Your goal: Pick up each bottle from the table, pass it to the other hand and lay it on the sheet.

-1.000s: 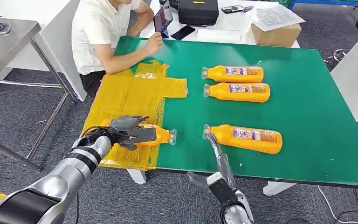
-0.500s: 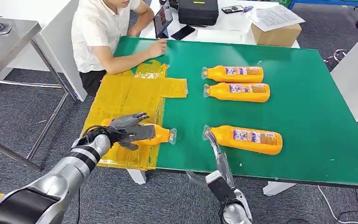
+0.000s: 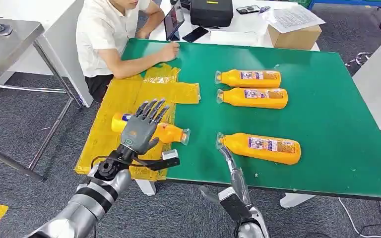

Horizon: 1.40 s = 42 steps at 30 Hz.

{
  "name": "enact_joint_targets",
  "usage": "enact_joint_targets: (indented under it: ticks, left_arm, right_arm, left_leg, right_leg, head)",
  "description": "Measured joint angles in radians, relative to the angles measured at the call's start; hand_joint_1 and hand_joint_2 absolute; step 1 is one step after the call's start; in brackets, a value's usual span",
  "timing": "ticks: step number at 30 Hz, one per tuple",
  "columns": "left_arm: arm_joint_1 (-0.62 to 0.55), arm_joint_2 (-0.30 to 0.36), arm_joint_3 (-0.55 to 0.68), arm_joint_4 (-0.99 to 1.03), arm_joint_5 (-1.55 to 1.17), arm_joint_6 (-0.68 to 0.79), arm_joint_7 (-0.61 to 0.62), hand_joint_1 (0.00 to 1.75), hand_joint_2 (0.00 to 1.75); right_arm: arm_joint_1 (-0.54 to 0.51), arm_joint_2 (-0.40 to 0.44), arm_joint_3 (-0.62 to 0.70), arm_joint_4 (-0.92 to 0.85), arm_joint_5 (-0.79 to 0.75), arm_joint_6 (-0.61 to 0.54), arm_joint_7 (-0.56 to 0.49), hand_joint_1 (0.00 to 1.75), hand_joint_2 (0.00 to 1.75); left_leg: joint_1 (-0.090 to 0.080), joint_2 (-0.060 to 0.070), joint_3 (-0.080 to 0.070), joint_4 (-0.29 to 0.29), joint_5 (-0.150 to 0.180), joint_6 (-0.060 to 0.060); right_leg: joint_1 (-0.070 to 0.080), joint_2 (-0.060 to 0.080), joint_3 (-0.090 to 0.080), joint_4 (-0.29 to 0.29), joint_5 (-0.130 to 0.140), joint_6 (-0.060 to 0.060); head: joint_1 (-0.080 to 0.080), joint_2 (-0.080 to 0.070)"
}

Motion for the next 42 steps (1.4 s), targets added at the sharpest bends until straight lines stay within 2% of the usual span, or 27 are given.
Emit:
enact_joint_targets:
  ticks: [4,9,15,18,21,23,30,35,40,42]
  left_arm:
    - [0.034,0.000,-0.049,-0.066,-0.114,0.032,0.041,0.00,1.75]
    - [0.079,-0.001,-0.092,-0.164,-0.018,-0.074,-0.004,0.00,1.75]
    - [0.128,-0.001,-0.132,-0.290,0.053,-0.084,-0.040,0.00,1.75]
    - [0.149,-0.001,-0.143,-0.352,0.112,-0.067,-0.068,0.00,1.75]
    - [0.176,-0.012,-0.145,-0.405,0.288,-0.073,-0.131,0.00,1.75]
    - [0.193,-0.032,-0.145,-0.438,0.456,-0.105,-0.162,0.00,1.75]
    - [0.223,-0.058,-0.143,-0.484,0.514,-0.120,-0.181,0.00,1.75]
    - [0.250,-0.085,-0.126,-0.489,0.684,-0.151,-0.211,0.00,1.75]
    - [0.283,-0.103,-0.135,-0.473,0.766,-0.184,-0.238,0.00,1.75]
    - [0.289,-0.104,-0.148,-0.468,0.776,-0.192,-0.241,0.00,1.75]
  right_arm:
    - [0.007,-0.005,-0.002,0.000,0.006,-0.001,0.000,0.00,1.75]
    - [0.017,-0.012,-0.016,-0.015,0.051,-0.001,0.000,0.00,1.75]
    - [0.027,-0.022,-0.060,-0.033,0.100,0.016,0.000,0.00,1.75]
    - [0.030,-0.032,-0.071,-0.033,0.237,-0.075,0.029,0.00,1.75]
    - [0.027,-0.070,-0.077,-0.033,0.494,-0.237,0.146,0.00,1.75]
    - [0.023,-0.107,-0.086,-0.033,0.636,-0.296,0.232,0.00,1.75]
    - [0.017,-0.172,-0.109,-0.032,0.677,-0.307,0.274,0.00,1.75]
    - [0.000,-0.229,-0.124,-0.026,0.832,-0.314,0.402,0.00,1.75]
    - [-0.125,-0.339,-0.156,0.098,0.850,-0.252,0.384,0.00,1.75]
    - [-0.167,-0.356,-0.158,0.154,0.864,-0.255,0.379,0.00,1.75]
  left_leg:
    - [0.000,0.000,0.000,0.000,0.000,0.000]
    - [0.000,0.000,0.000,0.000,0.000,0.000]
    - [0.000,0.000,-0.001,0.000,0.000,0.000]
    - [0.000,0.000,-0.001,0.000,0.000,0.000]
    - [0.000,0.000,-0.001,0.000,0.000,0.000]
    - [0.000,0.000,-0.001,0.000,0.000,0.000]
    - [-0.001,0.000,-0.001,0.000,0.000,0.001]
    - [-0.001,0.000,-0.001,0.000,0.000,0.001]
    - [-0.004,0.000,-0.001,0.000,0.001,0.002]
    - [-0.004,0.000,-0.001,0.000,0.001,0.002]
  right_leg:
    - [0.000,0.000,0.000,0.000,0.000,0.000]
    - [0.000,0.000,0.000,0.000,0.000,0.000]
    - [0.000,0.000,0.000,0.000,0.000,0.000]
    - [0.000,0.000,0.000,0.000,0.000,0.000]
    - [0.000,0.000,0.000,0.000,0.000,0.000]
    - [0.000,0.000,0.000,0.000,0.000,0.000]
    - [-0.001,0.000,0.000,0.000,0.000,0.000]
    - [0.000,0.000,0.000,0.000,0.000,0.000]
    - [-0.003,0.000,0.000,-0.001,0.002,0.003]
    - [-0.003,0.000,0.000,-0.001,0.002,0.003]
  head:
    - [0.000,0.000]
    - [0.000,0.000]
    - [0.000,0.000]
    - [0.000,0.000]
    - [-0.001,0.000]
    - [0.000,0.000]
    - [0.000,0.000]
    - [0.000,0.000]
    - [0.000,0.000]
    - [0.000,0.000]
